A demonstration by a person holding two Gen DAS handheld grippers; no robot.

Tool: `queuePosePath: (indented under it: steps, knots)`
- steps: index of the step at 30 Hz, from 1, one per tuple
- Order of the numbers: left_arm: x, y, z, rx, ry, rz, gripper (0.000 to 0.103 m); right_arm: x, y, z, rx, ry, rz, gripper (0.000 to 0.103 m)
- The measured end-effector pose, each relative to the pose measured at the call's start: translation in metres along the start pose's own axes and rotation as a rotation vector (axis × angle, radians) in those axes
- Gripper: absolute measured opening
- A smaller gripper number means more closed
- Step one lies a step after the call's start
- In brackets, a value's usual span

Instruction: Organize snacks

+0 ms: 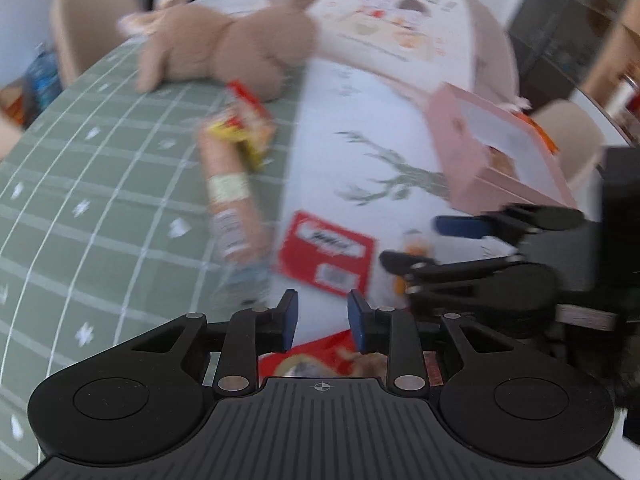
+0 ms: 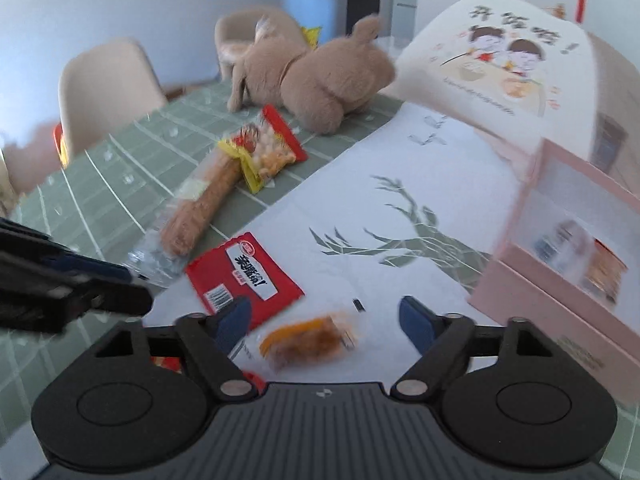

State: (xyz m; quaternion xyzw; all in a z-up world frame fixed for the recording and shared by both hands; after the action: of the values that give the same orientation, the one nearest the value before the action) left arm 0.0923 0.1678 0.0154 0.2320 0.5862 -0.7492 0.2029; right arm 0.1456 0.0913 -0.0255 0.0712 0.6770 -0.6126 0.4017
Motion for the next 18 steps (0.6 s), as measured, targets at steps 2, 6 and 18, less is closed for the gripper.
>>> queuePosePath:
  steps: [2,6,18]
  knots:
    - [-0.006,0.005,0.009,0.002,0.052,0.005,0.031,0.006,0.003,0.008,0.047,-0.033,-0.033,0.059]
    - [-0.010,0.017,0.025,-0.001,0.056,-0.016,0.031,0.026,-0.020,0.059,0.067,0.041,-0.063,0.062]
    - [0.045,0.011,0.145,0.246,0.225,-0.215,0.031,0.092,-0.124,0.192,0.192,0.202,0.002,0.079]
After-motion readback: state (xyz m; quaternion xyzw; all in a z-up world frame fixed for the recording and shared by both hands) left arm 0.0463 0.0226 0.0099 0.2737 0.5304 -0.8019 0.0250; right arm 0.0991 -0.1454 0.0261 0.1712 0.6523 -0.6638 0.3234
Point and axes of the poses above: each gripper's, at about its wrist camera, not at the fingertips, and y roughly the way its jaws point, z to its right, x to its underside, the point moved 7 cm from there along y, roughly the way its jaws point, and after that the axes turned 3 degrees about y, right-handed, at the moved point
